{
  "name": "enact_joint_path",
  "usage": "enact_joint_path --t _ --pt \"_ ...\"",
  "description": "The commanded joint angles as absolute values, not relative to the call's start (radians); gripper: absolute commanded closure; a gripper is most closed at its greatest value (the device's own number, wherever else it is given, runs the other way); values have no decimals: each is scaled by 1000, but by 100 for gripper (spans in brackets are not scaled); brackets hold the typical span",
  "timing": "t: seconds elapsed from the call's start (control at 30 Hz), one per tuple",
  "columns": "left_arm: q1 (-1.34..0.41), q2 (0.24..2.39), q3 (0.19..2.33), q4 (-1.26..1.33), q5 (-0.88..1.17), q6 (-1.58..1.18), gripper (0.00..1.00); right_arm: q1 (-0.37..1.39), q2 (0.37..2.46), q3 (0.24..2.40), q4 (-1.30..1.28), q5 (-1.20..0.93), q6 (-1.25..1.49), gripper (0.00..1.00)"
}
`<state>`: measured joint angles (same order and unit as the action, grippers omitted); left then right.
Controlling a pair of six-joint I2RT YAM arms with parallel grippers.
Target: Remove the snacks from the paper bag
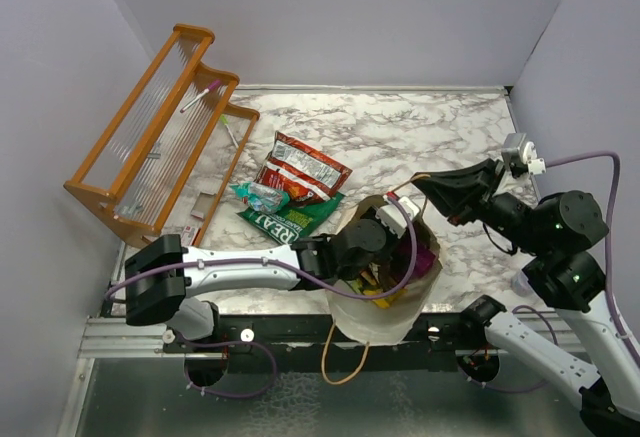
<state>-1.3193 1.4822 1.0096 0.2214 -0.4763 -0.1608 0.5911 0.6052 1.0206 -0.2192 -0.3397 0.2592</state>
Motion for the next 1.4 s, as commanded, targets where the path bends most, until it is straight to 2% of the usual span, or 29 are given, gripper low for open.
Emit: enact_joint_path --t 0.0,0.13,0.27,0.4,0.5,0.7,0.77,0.9,0.93,1.07,1.2,1.3,1.37 --pt "-1299 1530 1027 239 -515 -198 100 583 579 1093 -54 -477 279 98" --pt "-1280 1582 1021 233 -515 -210 100 583 553 1075 -1 -568 291 98" --pt "-1260 1621 988 264 -464 -218 100 583 522 1066 -36 -500 273 98" --pt "-1260 1567 949 310 -367 -205 99 583 512 1062 -149 -397 234 98" --pt "-1261 1486 899 379 -302 -187 87 583 495 1042 -216 -336 219 98" --pt "-1261 1389 850 421 -263 -189 48 583 467 1011 -212 -325 231 98" --pt "-1261 1385 855 409 -247 -200 39 583 471 1020 -217 -330 226 98" --pt "-1262 1367 851 403 -180 -217 7 583 482 1034 -234 -310 217 98" --pt "-1262 1359 848 401 -156 -215 1 583 484 1035 -237 -310 216 98" --pt "-1268 1306 860 335 -153 -235 1 583 484 1031 -237 -320 218 98" --pt "-1268 1275 925 188 -324 -296 1 583 484 1013 -177 -546 199 98" --pt "-1267 1263 976 153 -252 -281 1 583 503 991 -127 -701 216 98" --pt "-1267 1238 981 184 -170 -288 1 583 524 1003 -157 -689 220 98"
